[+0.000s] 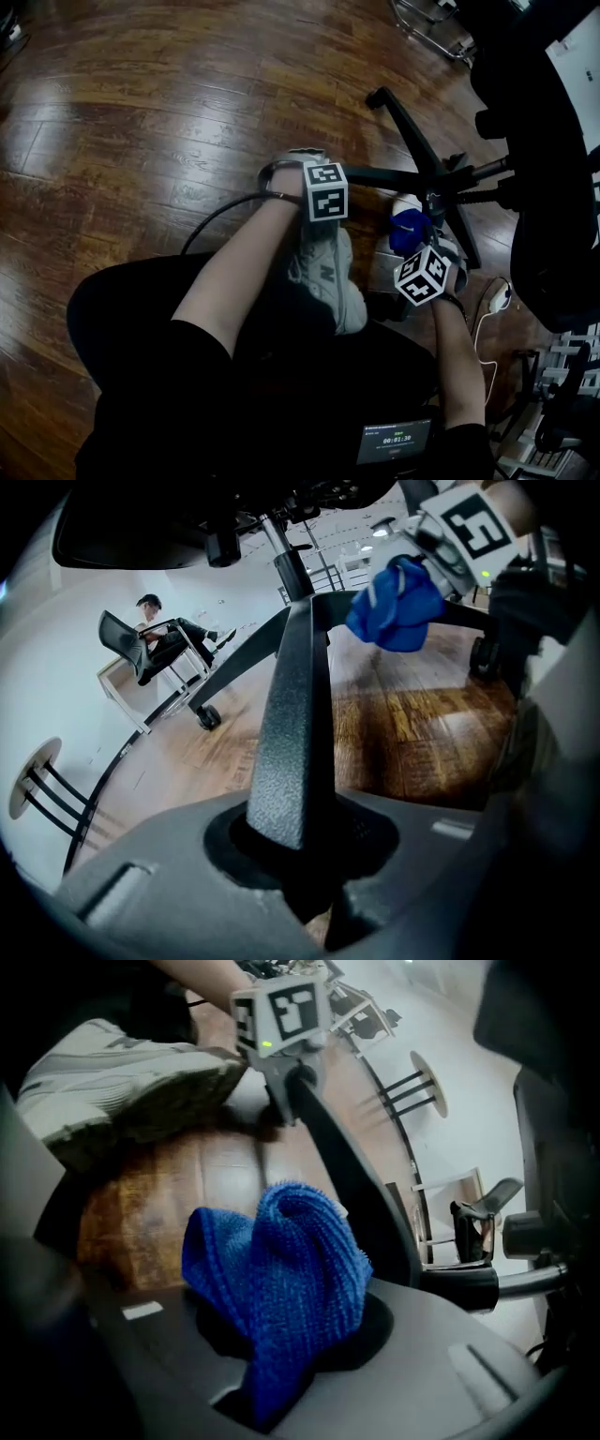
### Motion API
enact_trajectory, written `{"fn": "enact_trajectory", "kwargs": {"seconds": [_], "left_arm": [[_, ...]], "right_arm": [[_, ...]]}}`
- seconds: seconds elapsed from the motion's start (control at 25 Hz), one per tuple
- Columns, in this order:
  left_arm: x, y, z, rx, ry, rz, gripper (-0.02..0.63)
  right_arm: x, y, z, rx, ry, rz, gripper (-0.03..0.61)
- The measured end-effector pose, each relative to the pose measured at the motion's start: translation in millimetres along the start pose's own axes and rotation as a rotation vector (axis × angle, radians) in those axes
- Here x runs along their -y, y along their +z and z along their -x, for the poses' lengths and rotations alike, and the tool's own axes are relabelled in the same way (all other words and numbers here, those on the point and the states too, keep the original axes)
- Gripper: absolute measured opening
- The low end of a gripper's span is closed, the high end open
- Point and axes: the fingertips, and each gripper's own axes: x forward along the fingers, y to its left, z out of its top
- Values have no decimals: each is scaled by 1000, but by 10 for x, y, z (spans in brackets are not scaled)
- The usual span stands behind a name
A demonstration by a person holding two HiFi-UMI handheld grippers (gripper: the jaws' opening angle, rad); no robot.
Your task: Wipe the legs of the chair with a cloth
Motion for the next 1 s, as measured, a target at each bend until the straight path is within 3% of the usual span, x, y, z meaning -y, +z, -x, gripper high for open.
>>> {"fn": "enact_trajectory", "kwargs": {"seconds": [0.24,0.4,0.6,1.0], "left_arm": [[5,-2,-1,2,-6,17,78],[15,3,3,4,-12,24,78],[6,6,5,4,-11,17,78],[-43,23,-29,-2,19,-19,78]], "right_arm": [[-1225,-132,539,6,164,109,88],[-1424,-166,625,16,181,117,89],[-911,-111,433,70,63,11,89],[807,0,-218,56,-178,-202,92]]}}
